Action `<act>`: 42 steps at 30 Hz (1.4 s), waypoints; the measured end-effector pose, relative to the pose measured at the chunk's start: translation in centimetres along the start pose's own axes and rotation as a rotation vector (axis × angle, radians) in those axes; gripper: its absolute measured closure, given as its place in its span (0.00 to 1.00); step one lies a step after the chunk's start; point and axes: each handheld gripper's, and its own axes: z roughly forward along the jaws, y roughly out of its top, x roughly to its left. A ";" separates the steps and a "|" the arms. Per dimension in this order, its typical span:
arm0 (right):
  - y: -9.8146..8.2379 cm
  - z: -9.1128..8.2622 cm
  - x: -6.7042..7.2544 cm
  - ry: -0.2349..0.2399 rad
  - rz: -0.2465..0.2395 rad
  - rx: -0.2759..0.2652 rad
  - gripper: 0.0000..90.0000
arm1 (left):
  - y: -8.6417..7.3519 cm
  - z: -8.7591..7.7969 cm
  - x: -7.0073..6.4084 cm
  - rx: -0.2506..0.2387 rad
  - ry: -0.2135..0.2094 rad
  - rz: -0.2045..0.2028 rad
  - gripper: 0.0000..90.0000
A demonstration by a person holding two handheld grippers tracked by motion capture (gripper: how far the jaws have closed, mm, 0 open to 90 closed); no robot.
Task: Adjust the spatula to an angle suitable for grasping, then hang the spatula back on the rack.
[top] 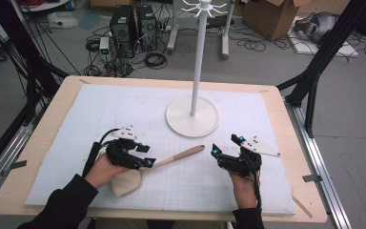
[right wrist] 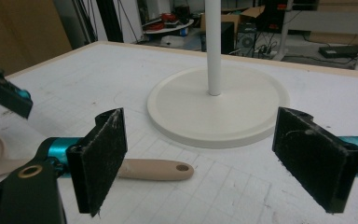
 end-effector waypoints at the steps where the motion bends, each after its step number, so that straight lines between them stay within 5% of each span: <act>1: 0.0 0.0 -0.1 0.000 -0.005 -0.004 0.18 | 0.0 0.0 0.0 0.000 0.000 0.000 0.33; 7: 0.0 -0.4 -0.4 -0.015 -0.002 -0.014 0.18 | -0.1 -3.8 1.1 -0.165 0.084 -0.015 0.21; 13: 0.2 -0.9 -0.6 -0.035 -0.011 -0.024 0.18 | -0.8 -5.5 2.0 -0.219 0.127 -0.016 0.21; 34: 0.2 -1.4 -0.8 -0.057 -0.008 -0.030 0.17 | -0.2 -4.1 1.5 -0.180 0.120 0.026 0.22; 40: 0.2 -1.4 -0.9 -0.055 -0.020 -0.025 0.17 | 0.5 -3.0 1.1 -0.148 0.106 0.037 0.22; 42: 0.2 -1.3 -0.9 -0.054 -0.024 -0.026 0.17 | 0.9 -2.1 0.9 -0.100 0.099 0.051 0.22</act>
